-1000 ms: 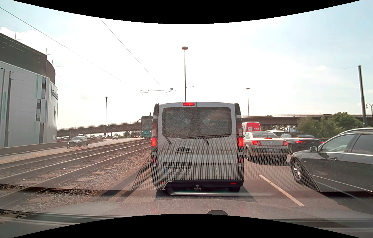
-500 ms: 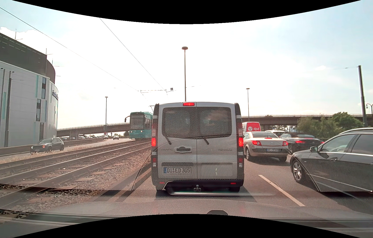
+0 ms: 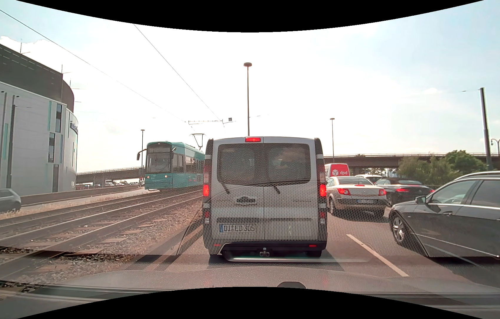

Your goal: Follow the waypoints while adhering to traffic rules and regulations

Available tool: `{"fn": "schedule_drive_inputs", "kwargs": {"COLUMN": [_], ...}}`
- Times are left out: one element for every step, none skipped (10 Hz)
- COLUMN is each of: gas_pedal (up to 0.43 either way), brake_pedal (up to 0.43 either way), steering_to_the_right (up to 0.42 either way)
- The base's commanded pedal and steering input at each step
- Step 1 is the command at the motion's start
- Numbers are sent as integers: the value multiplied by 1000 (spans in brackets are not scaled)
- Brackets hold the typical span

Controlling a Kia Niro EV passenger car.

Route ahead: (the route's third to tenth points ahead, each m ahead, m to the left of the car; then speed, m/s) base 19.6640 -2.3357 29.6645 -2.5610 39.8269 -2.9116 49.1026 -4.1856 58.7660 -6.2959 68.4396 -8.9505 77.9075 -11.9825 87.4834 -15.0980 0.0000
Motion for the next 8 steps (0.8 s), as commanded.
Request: {"fn": "schedule_drive_inputs", "kwargs": {"gas_pedal": [0,0,0,0,0,0,0,0], "brake_pedal": [250,244,244,250,250,250,250,250], "steering_to_the_right": [-3,-3,-3,-3,-3,-3,-3,-3]}}
